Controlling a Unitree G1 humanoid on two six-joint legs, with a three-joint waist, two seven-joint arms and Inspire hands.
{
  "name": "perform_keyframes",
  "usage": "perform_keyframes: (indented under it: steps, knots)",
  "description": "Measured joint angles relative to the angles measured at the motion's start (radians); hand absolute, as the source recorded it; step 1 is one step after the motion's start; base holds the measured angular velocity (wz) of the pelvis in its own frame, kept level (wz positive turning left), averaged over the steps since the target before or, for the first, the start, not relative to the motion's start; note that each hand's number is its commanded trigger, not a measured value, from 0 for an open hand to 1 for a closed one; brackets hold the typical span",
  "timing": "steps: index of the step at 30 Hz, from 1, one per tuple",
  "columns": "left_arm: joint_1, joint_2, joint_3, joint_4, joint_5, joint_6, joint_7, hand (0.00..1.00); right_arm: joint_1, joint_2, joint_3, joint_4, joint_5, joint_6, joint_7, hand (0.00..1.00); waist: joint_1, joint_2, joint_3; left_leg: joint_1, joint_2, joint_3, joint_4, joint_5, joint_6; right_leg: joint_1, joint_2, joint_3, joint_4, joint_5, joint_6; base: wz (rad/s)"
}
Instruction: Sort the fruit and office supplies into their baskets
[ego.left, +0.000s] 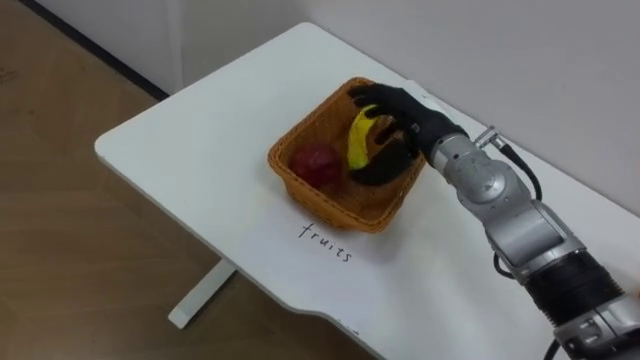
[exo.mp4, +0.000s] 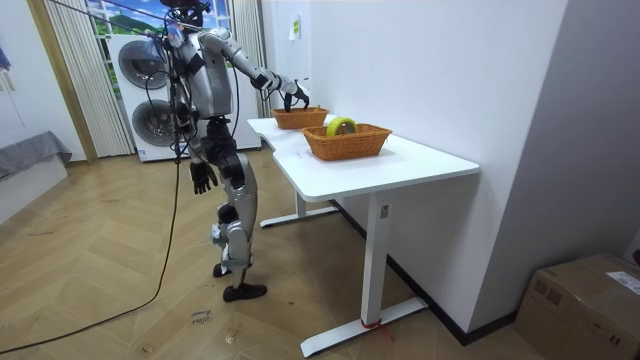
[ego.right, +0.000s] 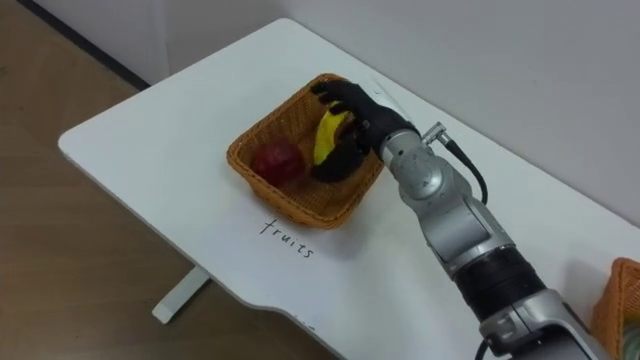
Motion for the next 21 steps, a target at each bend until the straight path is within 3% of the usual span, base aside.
perform_keyframes:
  steps: [21]
  knots:
    - [0.002,0.000,-0.009,0.007,0.000,-0.014,0.001,0.00,0.000,0.000,0.000,0.009,0.024,-0.003,0.005,0.00,-0.010,-0.009,-0.0014,0.000,0.000,-0.004,0.003,0.000,0.000,0.003,0.000,-0.001,0.001,-0.001,0.001,0.00]
